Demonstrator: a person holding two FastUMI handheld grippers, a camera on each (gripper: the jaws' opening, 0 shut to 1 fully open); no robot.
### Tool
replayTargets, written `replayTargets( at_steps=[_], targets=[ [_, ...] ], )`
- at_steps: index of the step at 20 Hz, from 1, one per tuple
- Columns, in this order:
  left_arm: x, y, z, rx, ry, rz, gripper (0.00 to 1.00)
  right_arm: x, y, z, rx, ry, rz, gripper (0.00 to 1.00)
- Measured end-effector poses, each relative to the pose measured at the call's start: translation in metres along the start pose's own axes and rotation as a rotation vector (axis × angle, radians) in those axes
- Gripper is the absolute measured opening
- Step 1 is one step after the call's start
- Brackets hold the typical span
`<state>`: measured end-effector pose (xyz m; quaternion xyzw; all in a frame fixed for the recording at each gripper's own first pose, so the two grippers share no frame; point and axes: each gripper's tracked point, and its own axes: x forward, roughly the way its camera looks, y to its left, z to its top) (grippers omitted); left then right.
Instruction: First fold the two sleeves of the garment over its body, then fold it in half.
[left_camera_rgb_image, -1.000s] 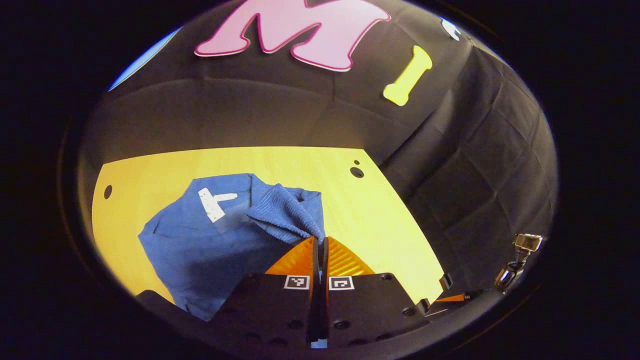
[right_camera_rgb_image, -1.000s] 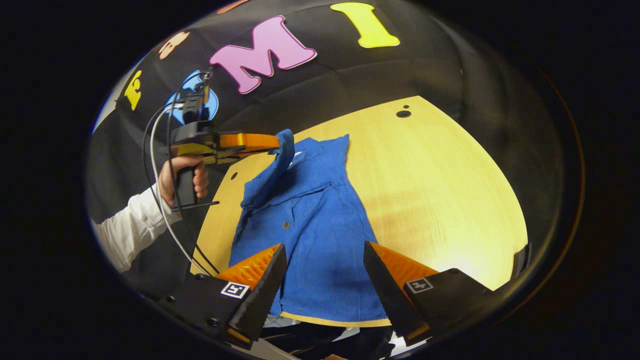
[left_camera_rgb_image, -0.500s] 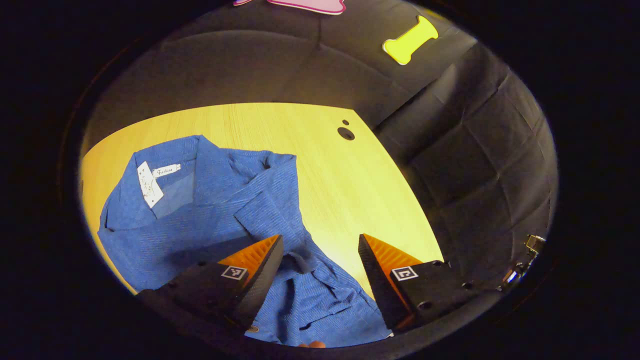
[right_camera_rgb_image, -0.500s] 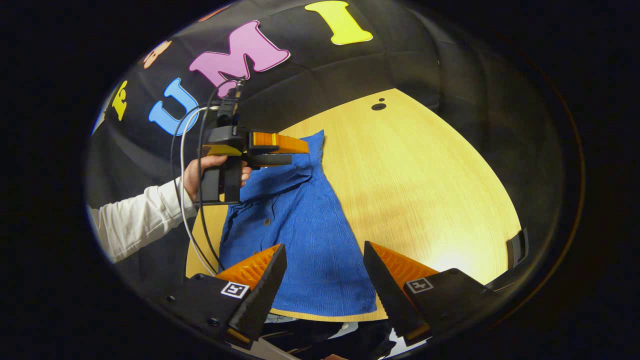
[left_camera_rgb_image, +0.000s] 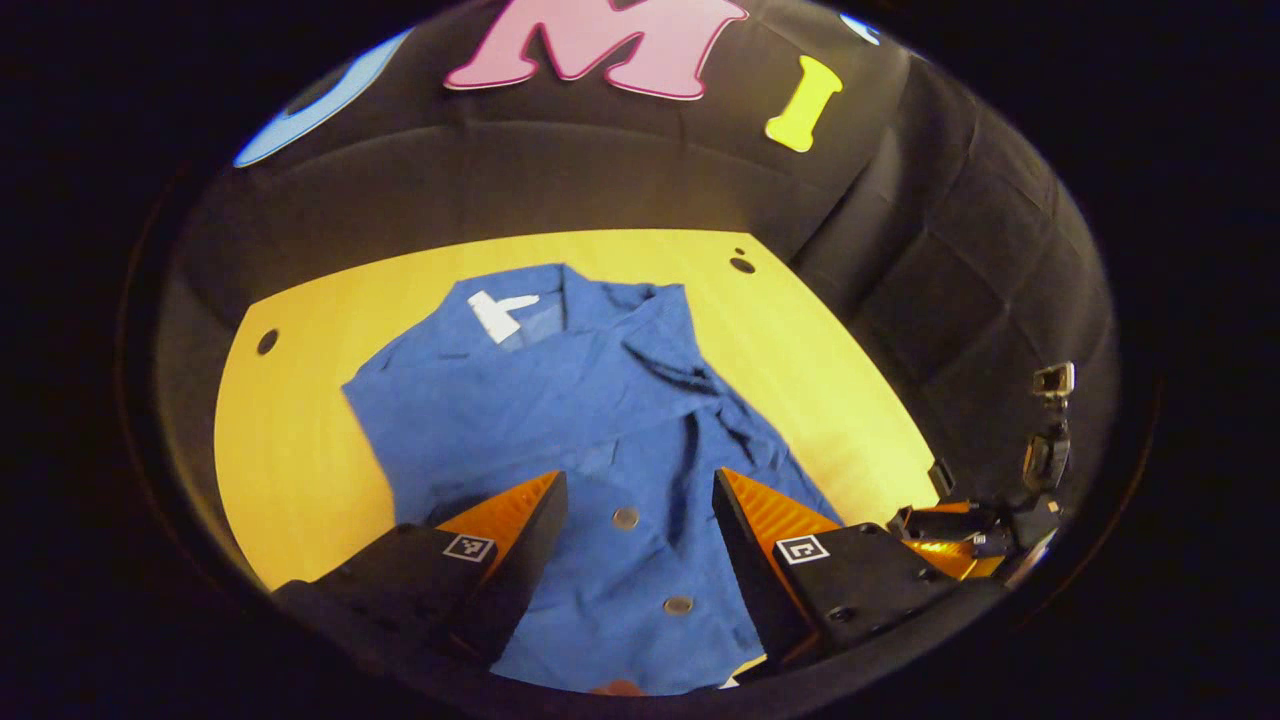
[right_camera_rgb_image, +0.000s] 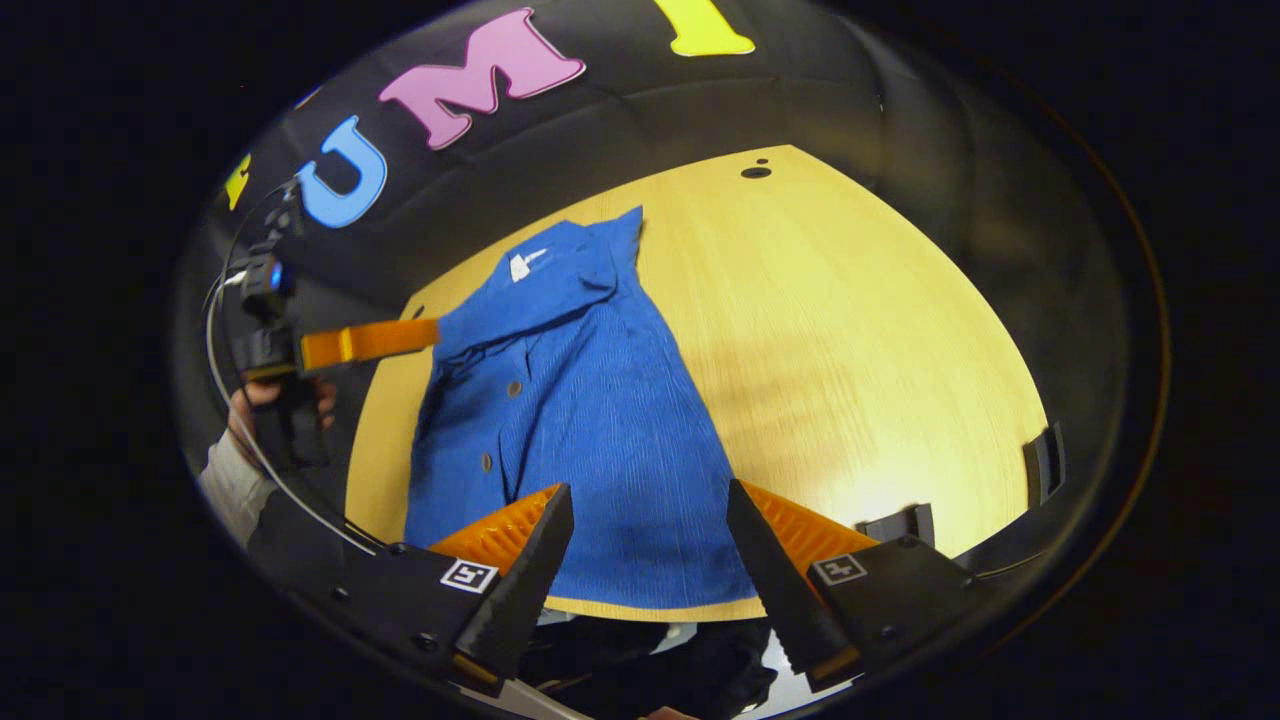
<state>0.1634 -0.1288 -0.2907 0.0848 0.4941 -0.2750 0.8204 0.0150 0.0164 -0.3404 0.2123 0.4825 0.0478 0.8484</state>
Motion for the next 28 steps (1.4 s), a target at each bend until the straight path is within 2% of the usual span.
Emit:
replayTargets(
  at_steps=[2,4,6,7,9,12,13,15,22,25,26,27,28],
  targets=[
    [-0.026,0.034,-0.072,-0.069,0.077,0.113,0.85,0.004,-0.010,-0.013,-0.043,0.033,-0.057,0.98],
    [-0.045,0.053,-0.138,-0.173,0.162,0.182,0.85,0.012,-0.021,-0.029,-0.068,0.085,-0.104,0.98],
    [-0.060,0.056,-0.193,-0.288,0.236,0.223,0.85,0.016,-0.028,-0.045,-0.082,0.144,-0.144,0.99],
    [-0.063,0.055,-0.215,-0.339,0.271,0.226,0.89,0.019,-0.032,-0.050,-0.086,0.162,-0.160,0.99],
    [-0.065,0.058,-0.245,-0.385,0.320,0.239,0.81,0.026,-0.038,-0.057,-0.073,0.191,-0.183,0.99],
    [-0.061,0.062,-0.270,-0.380,0.379,0.280,0.89,0.030,-0.043,-0.065,-0.063,0.244,-0.218,0.99],
    [-0.059,0.060,-0.275,-0.397,0.402,0.281,0.85,0.031,-0.046,-0.066,-0.060,0.250,-0.234,0.99],
    [-0.058,0.057,-0.285,-0.418,0.425,0.278,0.85,0.036,-0.047,-0.067,-0.044,0.259,-0.246,0.99],
    [-0.055,0.058,-0.287,-0.394,0.469,0.289,0.85,0.045,-0.061,-0.079,-0.088,0.294,-0.325,0.99],
    [-0.055,0.056,-0.288,-0.398,0.478,0.295,0.82,0.046,-0.058,-0.081,-0.097,0.310,-0.329,0.96],
    [-0.055,0.056,-0.288,-0.397,0.477,0.295,0.86,0.047,-0.058,-0.080,-0.090,0.298,-0.333,0.95],
    [-0.054,0.056,-0.287,-0.399,0.475,0.295,0.85,0.045,-0.058,-0.080,-0.091,0.293,-0.330,0.87],
    [-0.052,0.053,-0.287,-0.396,0.479,0.292,0.84,0.046,-0.056,-0.080,-0.088,0.281,-0.332,0.86]
  ],
)
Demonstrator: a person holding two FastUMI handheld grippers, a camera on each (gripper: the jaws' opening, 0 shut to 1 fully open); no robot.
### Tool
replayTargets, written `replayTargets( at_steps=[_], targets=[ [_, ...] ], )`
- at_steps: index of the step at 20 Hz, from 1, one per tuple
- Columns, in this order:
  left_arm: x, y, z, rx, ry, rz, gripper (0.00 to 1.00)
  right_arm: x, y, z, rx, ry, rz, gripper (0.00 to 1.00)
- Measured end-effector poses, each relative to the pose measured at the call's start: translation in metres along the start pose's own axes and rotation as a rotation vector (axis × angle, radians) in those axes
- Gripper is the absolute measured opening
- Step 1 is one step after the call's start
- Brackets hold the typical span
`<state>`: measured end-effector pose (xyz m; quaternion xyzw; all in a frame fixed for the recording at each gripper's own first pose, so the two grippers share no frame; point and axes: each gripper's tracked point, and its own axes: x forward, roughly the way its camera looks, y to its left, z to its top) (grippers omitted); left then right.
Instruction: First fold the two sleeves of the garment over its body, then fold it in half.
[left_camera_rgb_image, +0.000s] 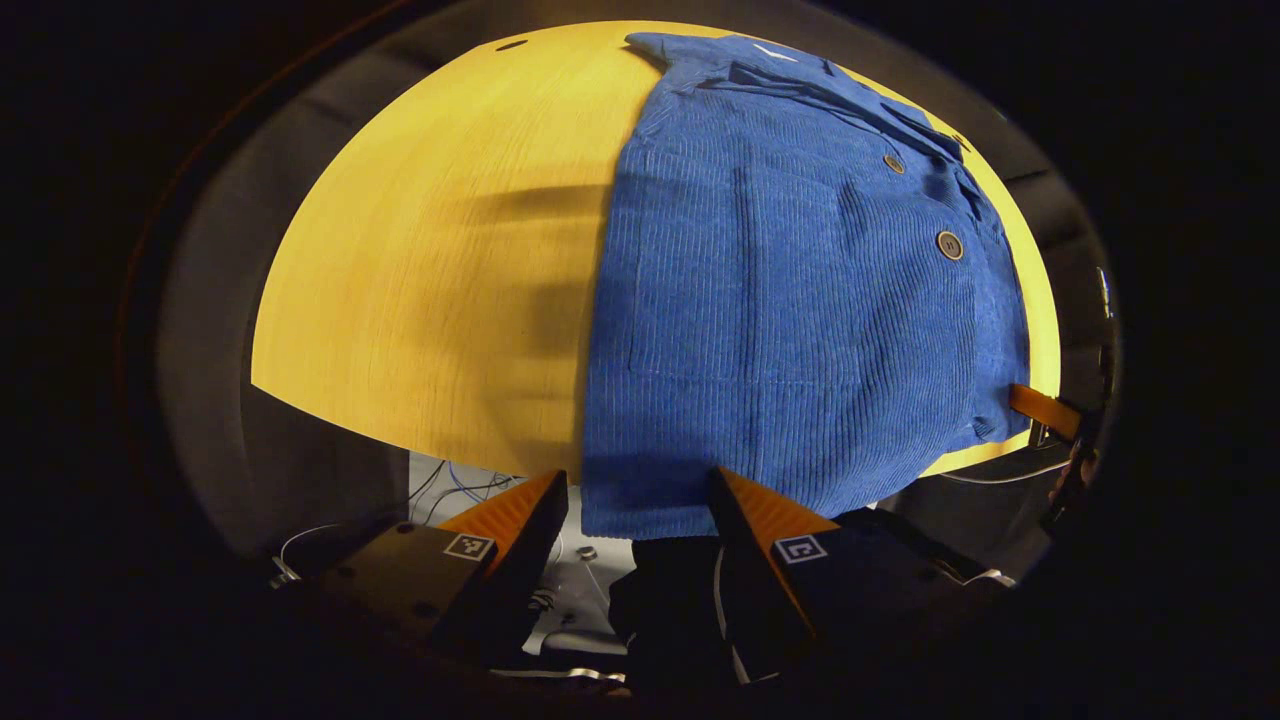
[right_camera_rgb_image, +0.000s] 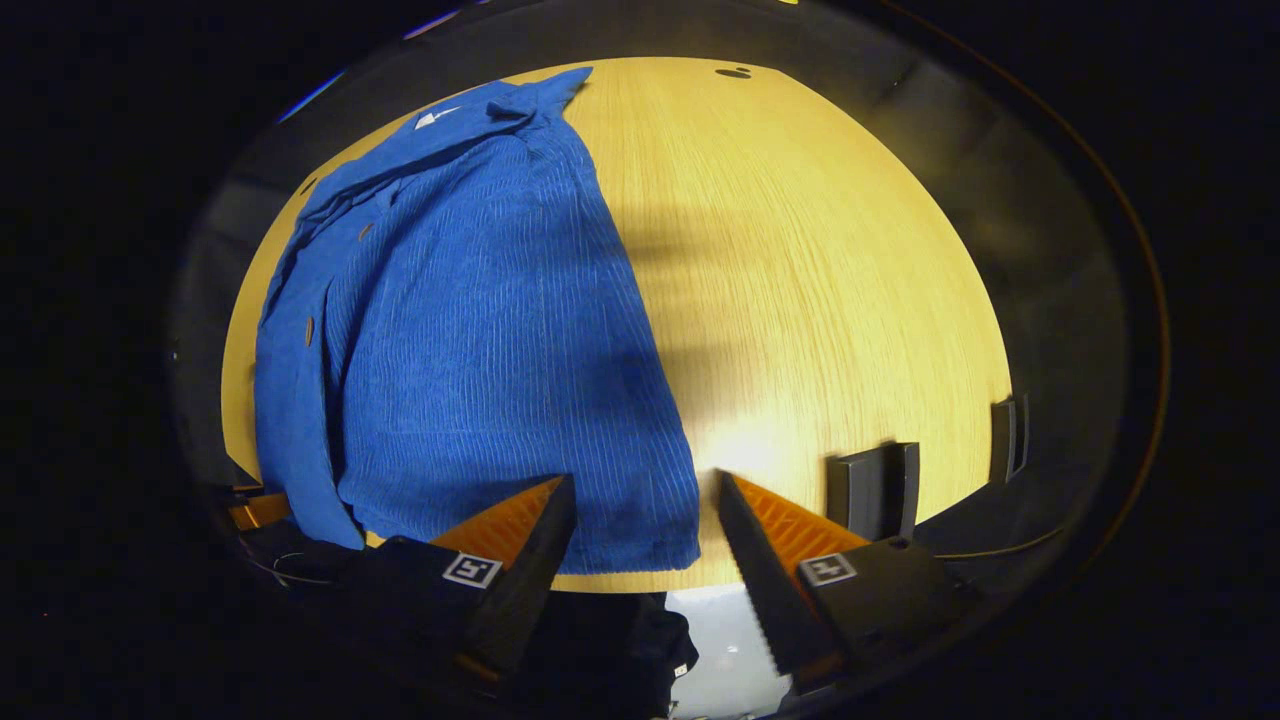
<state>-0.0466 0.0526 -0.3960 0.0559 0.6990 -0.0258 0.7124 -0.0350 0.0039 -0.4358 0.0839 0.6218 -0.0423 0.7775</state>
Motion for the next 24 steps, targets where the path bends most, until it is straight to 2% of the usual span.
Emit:
replayTargets(
  at_steps=[1,2,3,4,5,6,8,10,14,20,24],
  targets=[
    [-0.005,-0.005,0.001,0.018,0.004,-0.005,0.72,0.002,0.002,0.000,-0.007,-0.005,0.009,0.87],
    [-0.002,-0.010,0.001,0.031,-0.003,-0.022,0.70,0.001,0.005,0.002,0.020,-0.029,0.023,0.62],
    [-0.002,-0.015,0.002,0.024,-0.004,-0.018,0.50,0.001,0.008,0.003,0.073,-0.052,0.010,0.38],
    [0.000,-0.018,0.003,0.084,-0.007,-0.025,0.30,0.000,0.012,0.005,0.066,-0.053,0.016,0.14],
    [0.000,-0.018,0.002,0.124,-0.019,-0.015,0.10,0.001,0.009,0.004,0.046,-0.044,0.020,0.17],
    [0.000,-0.018,0.004,0.144,-0.027,-0.027,0.00,0.001,0.010,0.002,0.058,-0.035,0.024,0.05],
    [-0.004,-0.024,0.002,0.138,-0.037,-0.115,0.00,0.001,0.009,0.004,0.099,-0.019,0.042,0.01],
    [-0.019,-0.025,0.007,0.068,-0.054,-0.200,0.00,-0.006,0.006,0.007,0.094,-0.031,0.052,0.01],
    [-0.071,-0.034,0.047,-0.004,-0.185,-0.359,0.00,-0.034,0.010,0.027,0.130,-0.080,0.086,0.01],
    [-0.135,-0.032,0.087,0.016,-0.295,-0.471,0.00,-0.101,0.026,0.089,0.109,-0.220,0.119,0.01],
    [-0.181,-0.024,0.127,0.011,-0.369,-0.531,0.00,-0.147,0.043,0.147,0.083,-0.322,0.147,0.01]
  ],
)
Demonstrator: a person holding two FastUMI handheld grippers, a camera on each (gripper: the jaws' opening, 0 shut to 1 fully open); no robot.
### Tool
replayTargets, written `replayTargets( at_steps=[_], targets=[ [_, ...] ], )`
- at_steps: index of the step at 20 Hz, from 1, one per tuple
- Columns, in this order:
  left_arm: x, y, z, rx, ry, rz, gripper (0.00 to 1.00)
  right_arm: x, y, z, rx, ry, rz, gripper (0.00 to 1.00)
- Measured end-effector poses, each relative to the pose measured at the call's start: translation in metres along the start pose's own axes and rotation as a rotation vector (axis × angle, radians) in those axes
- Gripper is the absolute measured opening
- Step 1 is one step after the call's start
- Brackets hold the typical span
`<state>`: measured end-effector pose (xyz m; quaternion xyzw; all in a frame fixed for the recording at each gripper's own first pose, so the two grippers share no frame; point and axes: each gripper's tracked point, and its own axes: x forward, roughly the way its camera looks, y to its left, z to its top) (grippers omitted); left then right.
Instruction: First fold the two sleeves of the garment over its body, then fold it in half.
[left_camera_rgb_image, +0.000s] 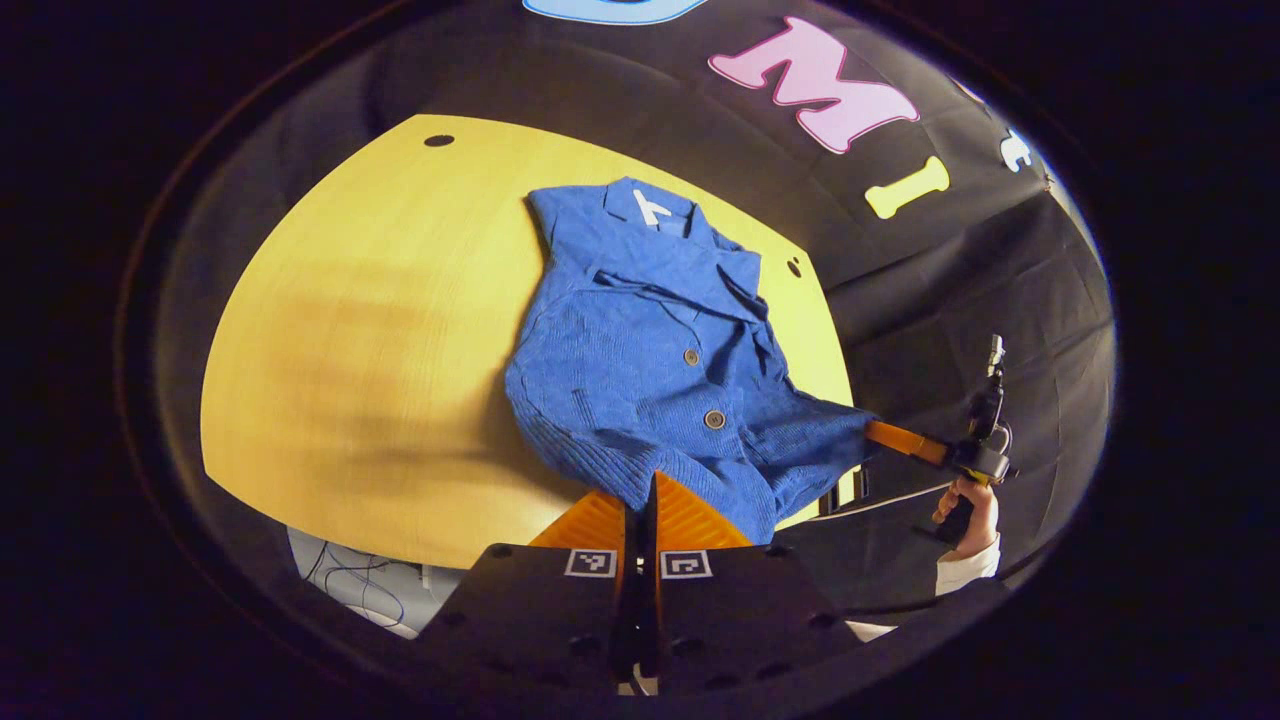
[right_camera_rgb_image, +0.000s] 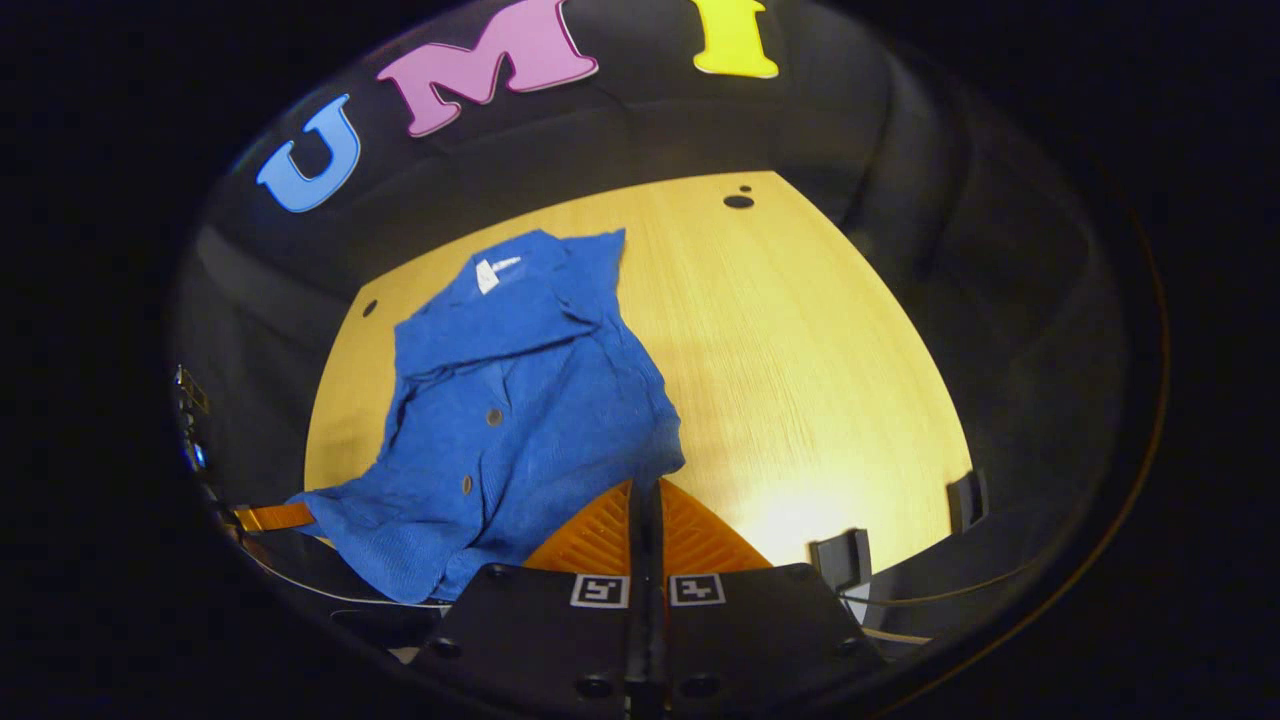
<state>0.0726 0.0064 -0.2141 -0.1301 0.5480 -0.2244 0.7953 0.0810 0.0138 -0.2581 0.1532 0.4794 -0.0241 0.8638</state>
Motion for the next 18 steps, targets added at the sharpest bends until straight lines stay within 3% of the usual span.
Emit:
replayTargets(
  at_steps=[3,7,10,13,16,18],
  targets=[
    [-0.013,-0.009,0.065,0.040,-0.102,-0.013,0.00,-0.003,0.017,0.070,-0.057,-0.091,0.010,0.01],
    [0.006,-0.001,0.144,0.096,-0.191,0.065,0.00,0.028,0.040,0.159,-0.072,-0.162,0.055,0.00],
    [0.042,0.007,0.199,0.059,-0.218,0.105,0.00,0.082,0.045,0.216,-0.109,-0.181,0.063,0.00],
    [0.093,0.015,0.245,-0.020,-0.219,0.093,0.00,0.149,0.051,0.249,-0.074,-0.154,0.082,0.01],
    [0.148,0.059,0.264,-0.051,-0.132,0.228,0.00,0.223,0.055,0.265,-0.070,-0.107,0.081,0.01],
    [0.177,0.070,0.278,-0.048,-0.112,0.279,0.00,0.257,0.063,0.273,-0.063,-0.091,0.090,0.01]
  ],
)
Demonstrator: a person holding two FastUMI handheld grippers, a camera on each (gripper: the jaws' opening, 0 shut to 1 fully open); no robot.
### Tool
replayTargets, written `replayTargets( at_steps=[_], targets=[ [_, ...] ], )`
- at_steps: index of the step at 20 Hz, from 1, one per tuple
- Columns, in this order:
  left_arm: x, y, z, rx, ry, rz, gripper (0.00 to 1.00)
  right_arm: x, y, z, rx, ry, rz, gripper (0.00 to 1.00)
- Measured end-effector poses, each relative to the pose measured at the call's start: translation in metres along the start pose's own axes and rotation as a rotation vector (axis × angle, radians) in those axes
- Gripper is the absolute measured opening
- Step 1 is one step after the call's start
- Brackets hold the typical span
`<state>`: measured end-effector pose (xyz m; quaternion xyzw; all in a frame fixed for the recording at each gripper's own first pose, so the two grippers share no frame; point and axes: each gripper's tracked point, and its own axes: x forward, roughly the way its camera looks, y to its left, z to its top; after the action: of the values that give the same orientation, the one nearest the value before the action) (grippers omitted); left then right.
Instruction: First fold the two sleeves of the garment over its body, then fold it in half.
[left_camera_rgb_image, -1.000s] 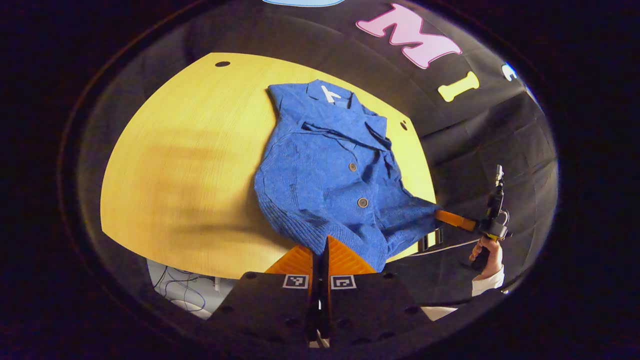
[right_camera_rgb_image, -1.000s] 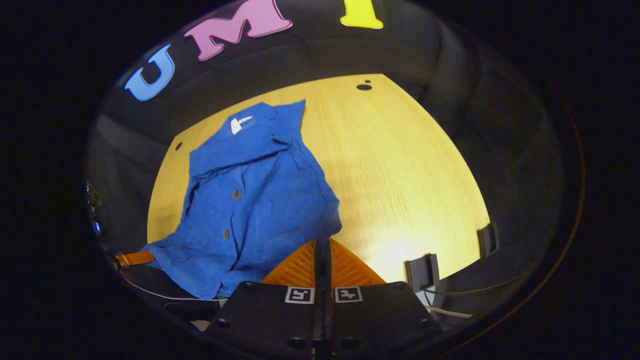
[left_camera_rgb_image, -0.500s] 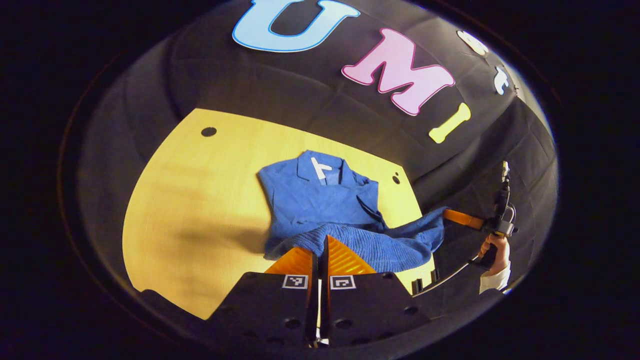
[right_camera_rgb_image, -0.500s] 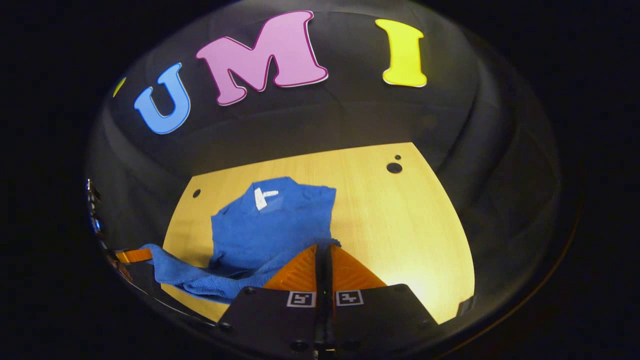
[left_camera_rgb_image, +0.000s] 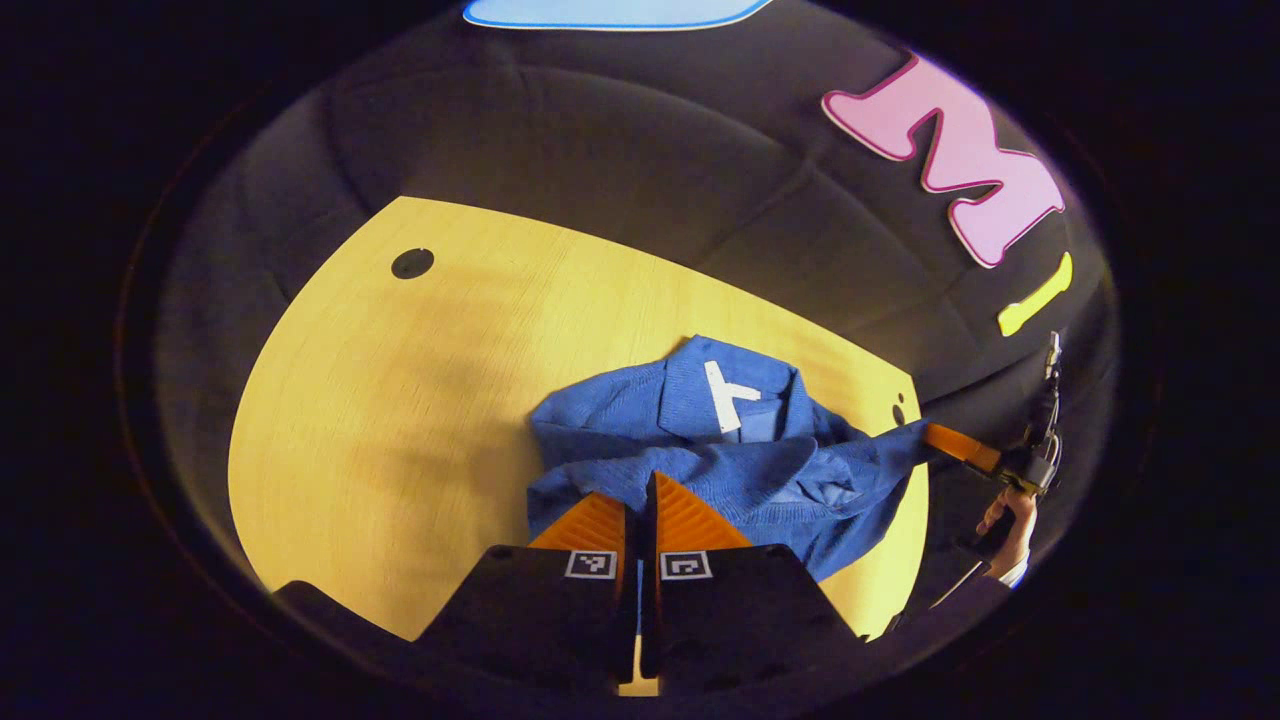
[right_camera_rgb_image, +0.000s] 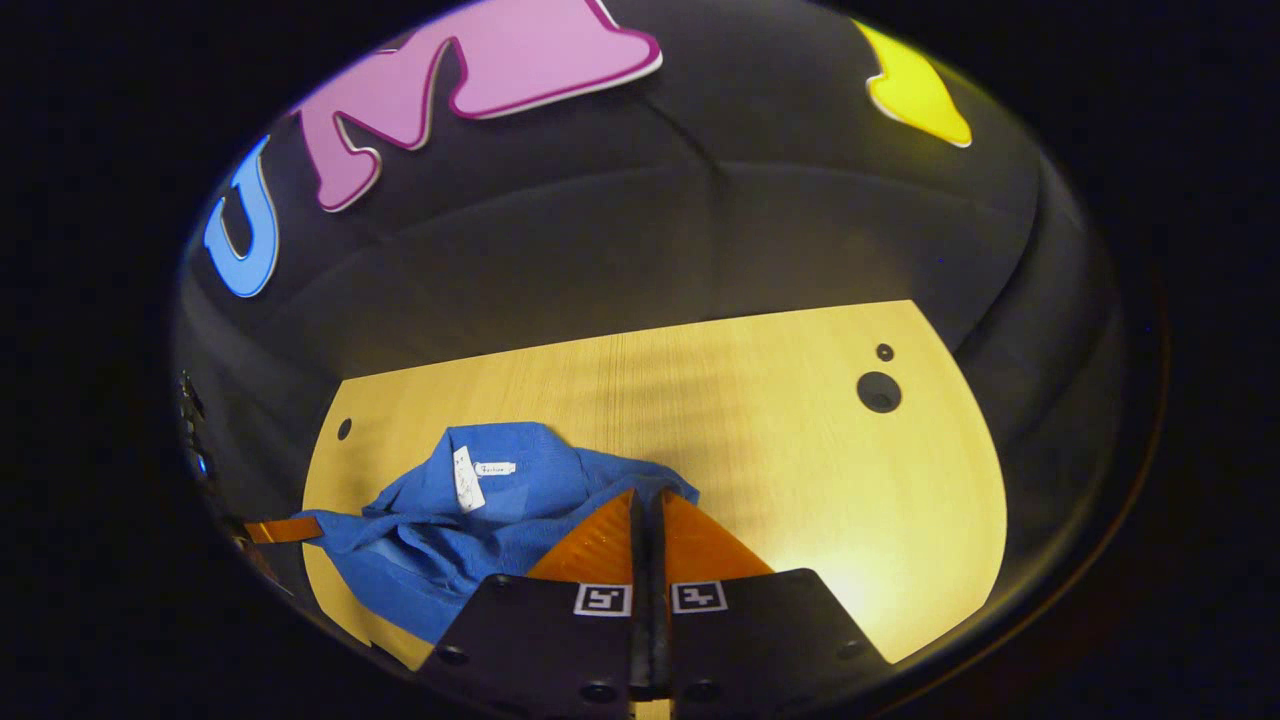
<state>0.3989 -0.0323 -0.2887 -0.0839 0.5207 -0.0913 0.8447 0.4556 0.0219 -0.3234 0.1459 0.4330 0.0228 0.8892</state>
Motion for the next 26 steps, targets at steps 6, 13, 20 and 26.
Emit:
replayTargets(
  at_steps=[6,13,20,26],
  targets=[
    [0.018,0.020,0.030,-0.230,-0.034,-0.017,0.00,0.070,-0.028,-0.013,0.123,0.099,-0.001,0.01],
    [0.018,0.027,0.034,-0.246,-0.088,0.080,0.74,0.069,-0.035,0.009,0.147,0.006,0.038,1.00],
    [-0.084,-0.051,0.054,0.019,-0.346,-0.027,0.72,-0.020,0.003,0.020,-0.091,-0.175,0.085,0.99],
    [-0.184,-0.112,0.009,0.172,-0.479,-0.113,0.71,-0.144,0.029,0.000,-0.119,-0.339,0.082,0.98]
  ],
)
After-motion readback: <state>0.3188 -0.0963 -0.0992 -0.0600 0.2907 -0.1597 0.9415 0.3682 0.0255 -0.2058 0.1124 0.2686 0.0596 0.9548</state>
